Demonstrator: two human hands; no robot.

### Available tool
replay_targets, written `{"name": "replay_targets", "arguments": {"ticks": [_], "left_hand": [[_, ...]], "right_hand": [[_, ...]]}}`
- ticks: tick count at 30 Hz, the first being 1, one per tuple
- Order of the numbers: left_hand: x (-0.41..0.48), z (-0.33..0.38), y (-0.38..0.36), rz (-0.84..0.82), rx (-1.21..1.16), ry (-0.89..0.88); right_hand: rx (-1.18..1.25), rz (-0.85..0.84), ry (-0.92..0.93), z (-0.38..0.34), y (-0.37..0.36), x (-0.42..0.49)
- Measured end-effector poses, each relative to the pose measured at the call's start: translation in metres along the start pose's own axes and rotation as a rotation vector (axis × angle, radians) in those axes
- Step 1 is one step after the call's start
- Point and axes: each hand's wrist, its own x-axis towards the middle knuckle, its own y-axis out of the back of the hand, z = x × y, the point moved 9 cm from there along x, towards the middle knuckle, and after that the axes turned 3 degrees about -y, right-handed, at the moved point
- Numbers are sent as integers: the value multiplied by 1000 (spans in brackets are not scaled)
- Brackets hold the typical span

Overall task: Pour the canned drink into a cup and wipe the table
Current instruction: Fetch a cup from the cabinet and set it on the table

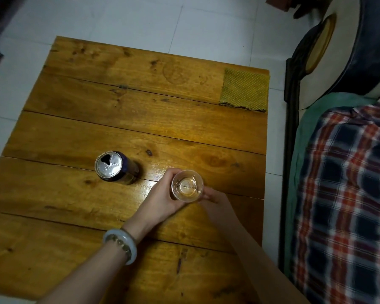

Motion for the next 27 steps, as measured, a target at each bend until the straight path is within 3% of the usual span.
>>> {"name": "replay_targets", "arguments": {"ticks": [15, 20, 27], "left_hand": [[-4, -1, -1, -38, 29, 28], [-20, -5, 15, -37, 36, 44], [-85, 3, 71, 126, -53, 37]], "right_hand": [[31, 0, -34, -10, 1, -6], [-18, 148, -132, -8, 33, -13], [-202, 209, 112, -77, 30, -42]]}}
